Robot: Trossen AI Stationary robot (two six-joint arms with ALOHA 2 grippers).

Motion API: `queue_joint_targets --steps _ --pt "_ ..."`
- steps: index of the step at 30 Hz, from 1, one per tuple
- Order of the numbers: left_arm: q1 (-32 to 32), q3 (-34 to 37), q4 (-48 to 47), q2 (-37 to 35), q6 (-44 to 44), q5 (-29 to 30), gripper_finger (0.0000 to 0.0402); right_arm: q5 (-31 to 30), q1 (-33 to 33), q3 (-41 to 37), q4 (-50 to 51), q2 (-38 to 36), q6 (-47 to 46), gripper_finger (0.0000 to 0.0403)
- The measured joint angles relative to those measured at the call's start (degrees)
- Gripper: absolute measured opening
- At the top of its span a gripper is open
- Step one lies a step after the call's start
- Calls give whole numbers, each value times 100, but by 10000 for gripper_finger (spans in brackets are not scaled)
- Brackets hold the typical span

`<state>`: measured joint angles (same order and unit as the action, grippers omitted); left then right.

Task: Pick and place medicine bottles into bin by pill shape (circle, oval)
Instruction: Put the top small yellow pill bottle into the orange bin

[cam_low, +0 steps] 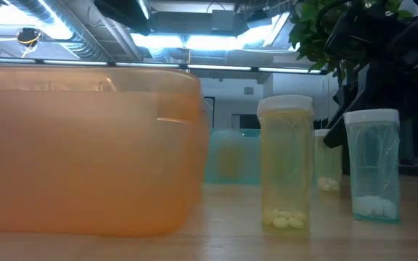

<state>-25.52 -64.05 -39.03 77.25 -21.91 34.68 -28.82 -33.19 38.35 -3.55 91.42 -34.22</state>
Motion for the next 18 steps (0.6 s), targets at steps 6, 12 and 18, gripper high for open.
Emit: queue_joint_targets --steps 6,12,18 --pt "0 0 -2 0 0 0 195 -2 0 0 -24 0 1 116" --pt "0 0 -2 0 2 0 196 34 0 259 -47 0 368 114" --pt "0 2 -2 0 2 0 196 188 3 1078 320 0 1334 113"
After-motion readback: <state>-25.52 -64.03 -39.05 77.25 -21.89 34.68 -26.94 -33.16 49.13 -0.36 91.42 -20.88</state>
